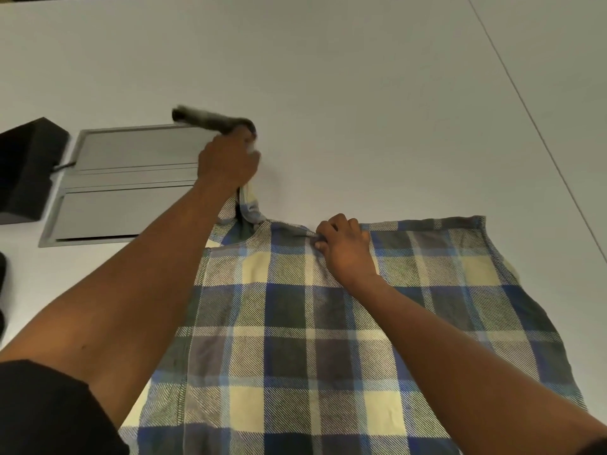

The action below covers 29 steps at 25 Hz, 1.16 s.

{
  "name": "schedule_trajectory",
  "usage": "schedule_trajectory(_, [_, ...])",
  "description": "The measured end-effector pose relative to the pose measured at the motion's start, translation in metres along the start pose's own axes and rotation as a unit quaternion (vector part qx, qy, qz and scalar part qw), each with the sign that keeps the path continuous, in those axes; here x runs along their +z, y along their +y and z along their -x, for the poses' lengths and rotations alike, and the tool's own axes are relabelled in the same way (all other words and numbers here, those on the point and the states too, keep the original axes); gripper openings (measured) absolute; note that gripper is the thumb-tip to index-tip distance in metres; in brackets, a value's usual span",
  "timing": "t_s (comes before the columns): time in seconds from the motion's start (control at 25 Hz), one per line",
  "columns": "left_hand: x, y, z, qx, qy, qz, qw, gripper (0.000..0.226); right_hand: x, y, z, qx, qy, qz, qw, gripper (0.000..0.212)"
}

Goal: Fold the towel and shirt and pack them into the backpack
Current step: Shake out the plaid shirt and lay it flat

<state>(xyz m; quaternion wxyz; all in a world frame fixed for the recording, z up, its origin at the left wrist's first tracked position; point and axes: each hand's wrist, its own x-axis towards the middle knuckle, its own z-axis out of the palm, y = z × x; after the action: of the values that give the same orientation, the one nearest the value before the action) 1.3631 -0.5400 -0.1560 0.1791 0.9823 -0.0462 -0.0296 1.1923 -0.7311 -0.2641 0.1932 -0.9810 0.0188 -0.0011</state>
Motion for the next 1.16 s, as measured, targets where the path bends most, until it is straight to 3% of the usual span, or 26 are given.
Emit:
schedule_trajectory(0.08, [0.01,-0.006,0.016,0.085,-0.144,0.056,0.984,0.066,0.002,0.0,0.0,0.001,0.001,0.003,1.0,0.018])
schedule_trajectory(0.12, [0.016,-0.007,0.025,0.115,-0.159,0.065,0.978,0.076,0.002,0.0,0.0,0.003,-0.003,0.006,1.0,0.019])
schedule_trajectory(0.24, [0.035,-0.005,0.064,0.161,-0.008,0.022,0.987,0.075,0.001,-0.002,0.003,0.018,-0.009,-0.038,0.999,0.026])
schedule_trajectory(0.32, [0.051,-0.005,0.106,0.149,0.038,0.004,0.988,0.066,-0.005,-0.002,0.013,0.025,0.005,-0.102,0.994,0.045])
schedule_trajectory(0.44, [0.082,-0.001,0.187,0.112,-0.004,0.008,0.994,0.062,-0.004,-0.005,0.056,0.001,0.028,-0.093,0.995,0.062])
schedule_trajectory(0.52, [0.107,-0.002,0.235,0.094,-0.065,-0.036,0.993,0.066,0.003,-0.008,0.09,-0.015,-0.009,-0.047,0.999,0.065])
schedule_trajectory(0.6, [0.124,-0.008,0.26,0.087,-0.076,-0.102,0.988,0.067,0.011,-0.005,0.111,-0.027,-0.05,0.022,0.998,0.066])
schedule_trajectory(0.72, [0.129,-0.019,0.262,0.079,-0.072,-0.12,0.987,0.073,0.01,0.014,0.115,-0.03,-0.06,0.077,0.995,0.067])
schedule_trajectory(1.0, [0.105,-0.078,0.26,0.019,-0.074,-0.106,0.991,0.08,-0.022,0.091,0.13,0.08,-0.053,0.1,0.99,0.073])
schedule_trajectory(1.08, [0.1,-0.071,0.257,0.004,-0.062,-0.115,0.991,0.077,-0.031,0.097,0.125,0.116,-0.047,0.093,0.988,0.076])
schedule_trajectory(1.16, [0.104,-0.042,0.245,0.043,-0.053,-0.09,0.994,0.071,-0.033,0.085,0.11,0.095,-0.05,0.076,0.991,0.077])
